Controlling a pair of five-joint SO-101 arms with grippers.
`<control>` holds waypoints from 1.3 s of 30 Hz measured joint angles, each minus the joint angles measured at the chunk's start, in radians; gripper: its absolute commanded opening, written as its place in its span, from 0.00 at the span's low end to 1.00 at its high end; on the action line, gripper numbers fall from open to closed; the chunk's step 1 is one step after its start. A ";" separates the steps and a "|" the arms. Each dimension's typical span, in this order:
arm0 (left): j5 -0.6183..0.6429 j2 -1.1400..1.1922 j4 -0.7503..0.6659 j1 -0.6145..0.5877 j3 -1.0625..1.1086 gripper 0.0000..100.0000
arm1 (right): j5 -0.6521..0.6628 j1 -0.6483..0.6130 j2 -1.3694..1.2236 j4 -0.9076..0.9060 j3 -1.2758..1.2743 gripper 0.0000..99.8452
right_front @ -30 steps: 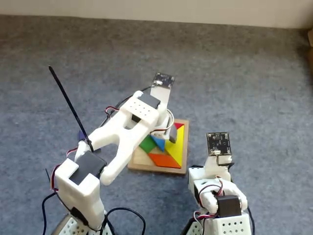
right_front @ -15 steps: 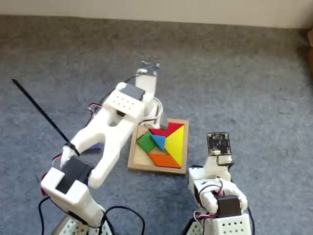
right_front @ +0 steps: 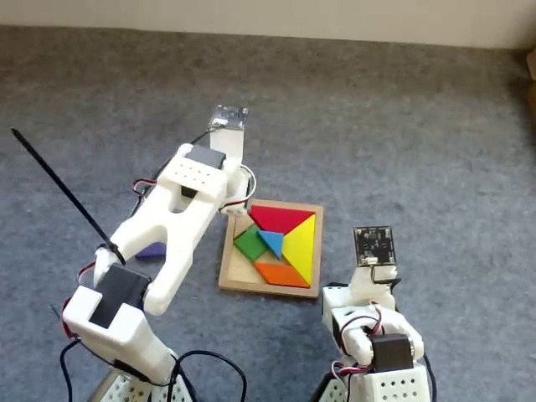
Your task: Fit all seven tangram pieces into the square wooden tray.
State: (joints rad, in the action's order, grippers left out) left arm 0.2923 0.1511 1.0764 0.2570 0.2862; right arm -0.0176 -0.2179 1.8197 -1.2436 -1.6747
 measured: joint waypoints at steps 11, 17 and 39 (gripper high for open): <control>-0.046 0.000 -0.132 0.124 0.077 0.12 | 0.000 0.000 0.000 0.000 0.000 0.01; -0.095 -0.002 -0.153 0.144 0.117 0.12 | 0.000 0.000 0.000 0.000 0.000 0.01; -0.100 -0.038 -0.023 0.163 0.118 0.03 | 0.000 0.000 0.000 0.000 0.000 0.01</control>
State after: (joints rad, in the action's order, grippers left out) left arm 0.1926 0.1128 1.0533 0.4196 0.4043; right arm -0.0176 -0.2179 1.8197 -1.2436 -1.6747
